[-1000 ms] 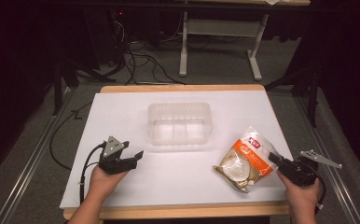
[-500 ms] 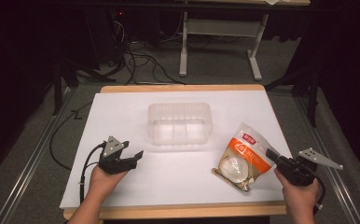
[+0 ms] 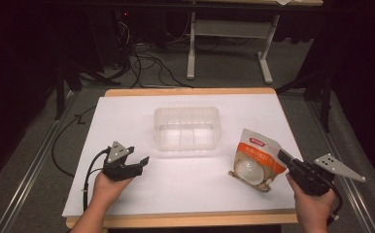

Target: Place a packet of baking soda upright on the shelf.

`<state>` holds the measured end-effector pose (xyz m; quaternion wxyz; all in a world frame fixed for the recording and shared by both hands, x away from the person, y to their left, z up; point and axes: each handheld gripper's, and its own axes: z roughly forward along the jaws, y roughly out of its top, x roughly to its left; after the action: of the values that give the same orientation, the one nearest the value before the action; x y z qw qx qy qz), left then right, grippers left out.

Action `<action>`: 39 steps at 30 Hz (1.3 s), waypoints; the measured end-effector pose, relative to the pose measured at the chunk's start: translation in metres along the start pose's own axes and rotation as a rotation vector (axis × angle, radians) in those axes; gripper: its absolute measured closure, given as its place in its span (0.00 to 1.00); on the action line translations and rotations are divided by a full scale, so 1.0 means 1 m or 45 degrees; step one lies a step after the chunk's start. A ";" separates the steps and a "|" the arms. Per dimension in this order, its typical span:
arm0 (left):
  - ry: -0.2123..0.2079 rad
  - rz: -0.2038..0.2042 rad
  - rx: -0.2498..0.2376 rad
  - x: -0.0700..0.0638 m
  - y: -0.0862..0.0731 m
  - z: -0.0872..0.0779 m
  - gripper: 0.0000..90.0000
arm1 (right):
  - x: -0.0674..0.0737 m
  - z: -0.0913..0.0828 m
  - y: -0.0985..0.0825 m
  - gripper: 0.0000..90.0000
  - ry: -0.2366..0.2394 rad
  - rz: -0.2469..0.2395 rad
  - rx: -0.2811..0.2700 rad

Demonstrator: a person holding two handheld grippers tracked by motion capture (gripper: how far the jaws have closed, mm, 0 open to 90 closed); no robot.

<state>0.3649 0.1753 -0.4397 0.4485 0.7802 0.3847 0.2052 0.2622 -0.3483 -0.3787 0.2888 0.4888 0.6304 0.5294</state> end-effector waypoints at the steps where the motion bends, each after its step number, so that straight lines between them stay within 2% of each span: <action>1: 0.000 -0.001 -0.001 0.000 0.000 0.000 0.35 | 0.002 -0.001 0.002 1.00 -0.003 -0.008 -0.013; 4: 0.002 0.002 0.000 0.000 0.000 0.000 0.35 | 0.007 -0.003 0.006 1.00 -0.025 -0.037 -0.045; 11: 0.002 0.002 0.001 0.000 0.000 0.001 0.35 | 0.009 -0.003 0.010 1.00 -0.108 -0.036 -0.125; 15: 0.002 0.000 0.000 0.000 0.000 0.000 0.35 | 0.008 0.001 0.005 1.00 -0.109 -0.034 -0.083; 18: 0.000 -0.001 -0.001 0.000 0.000 0.000 0.35 | 0.006 -0.001 0.001 1.00 -0.099 -0.012 -0.088; 24: -0.002 0.002 -0.001 0.000 0.000 0.000 0.35 | 0.006 -0.003 -0.005 0.93 -0.102 -0.036 -0.058; 39: -0.004 0.001 -0.004 0.000 0.000 -0.001 0.35 | 0.003 0.008 -0.020 0.91 -0.135 -0.067 0.036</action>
<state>0.3644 0.1761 -0.4390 0.4502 0.7800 0.3834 0.2048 0.2617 -0.3419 -0.3989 0.3286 0.5035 0.6342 0.4861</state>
